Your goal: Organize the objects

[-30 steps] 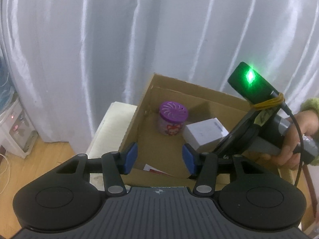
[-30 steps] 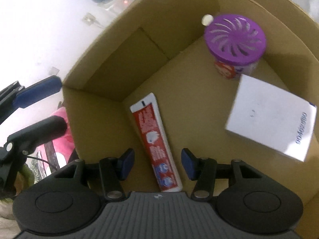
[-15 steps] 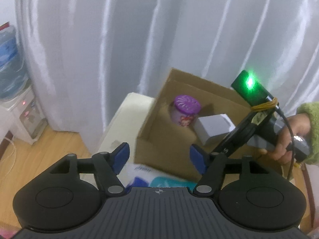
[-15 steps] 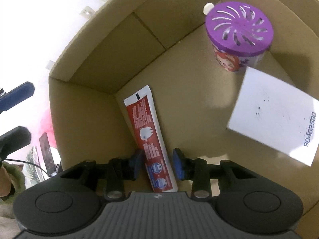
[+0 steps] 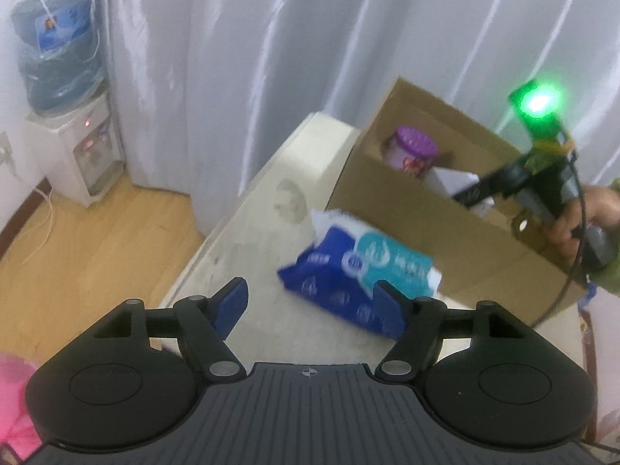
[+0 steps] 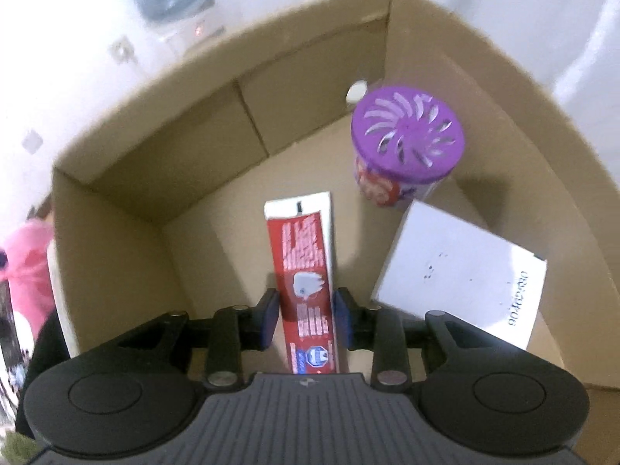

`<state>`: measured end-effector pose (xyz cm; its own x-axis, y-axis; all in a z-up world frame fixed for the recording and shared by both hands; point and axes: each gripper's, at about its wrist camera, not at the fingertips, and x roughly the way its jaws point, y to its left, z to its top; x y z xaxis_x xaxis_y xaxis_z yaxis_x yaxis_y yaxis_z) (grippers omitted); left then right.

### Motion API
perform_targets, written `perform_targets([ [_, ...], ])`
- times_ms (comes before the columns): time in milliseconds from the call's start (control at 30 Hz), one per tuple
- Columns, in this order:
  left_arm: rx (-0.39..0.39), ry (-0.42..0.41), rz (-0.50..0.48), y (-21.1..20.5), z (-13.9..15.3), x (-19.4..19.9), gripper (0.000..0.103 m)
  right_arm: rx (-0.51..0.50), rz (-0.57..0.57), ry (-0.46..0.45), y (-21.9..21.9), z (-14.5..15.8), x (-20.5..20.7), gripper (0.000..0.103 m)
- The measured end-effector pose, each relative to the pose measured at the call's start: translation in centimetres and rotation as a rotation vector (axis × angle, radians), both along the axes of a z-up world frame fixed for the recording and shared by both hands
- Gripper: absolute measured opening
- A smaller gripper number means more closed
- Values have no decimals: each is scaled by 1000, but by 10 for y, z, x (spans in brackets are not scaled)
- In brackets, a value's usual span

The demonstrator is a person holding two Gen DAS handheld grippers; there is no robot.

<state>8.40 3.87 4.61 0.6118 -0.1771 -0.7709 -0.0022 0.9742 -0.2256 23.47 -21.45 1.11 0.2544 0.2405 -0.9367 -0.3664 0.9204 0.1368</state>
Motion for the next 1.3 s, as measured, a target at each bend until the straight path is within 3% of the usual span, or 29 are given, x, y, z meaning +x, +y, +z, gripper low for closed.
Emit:
perform_targets([
  [233,6,-38,-2,4,8,-24,78,86,-177,-124,-28,59,-42,46],
  [367,33,-62,-9,4,11,-34,82,196,-261,-233,-55,106,-73,61],
  [467,36,-66,-15,3,11,-41,90,292,-302,-266,-60,118,-106,72],
  [533,45,-63,-19,1,10,-45,97,356,-329,-251,-56,110,-124,78],
  [667,67,-71,-51,-5,4,-50,98,468,-397,-166,-42,74,-146,91],
  [933,85,-71,-86,-11,-16,-28,98,610,-634,60,-27,-5,-132,91],
  [1133,-30,-111,-109,-7,-18,3,98,687,-716,95,-27,-27,-113,92],
  [1300,-46,-98,-154,-12,-29,33,98,714,-752,114,-25,-41,-99,92],
])
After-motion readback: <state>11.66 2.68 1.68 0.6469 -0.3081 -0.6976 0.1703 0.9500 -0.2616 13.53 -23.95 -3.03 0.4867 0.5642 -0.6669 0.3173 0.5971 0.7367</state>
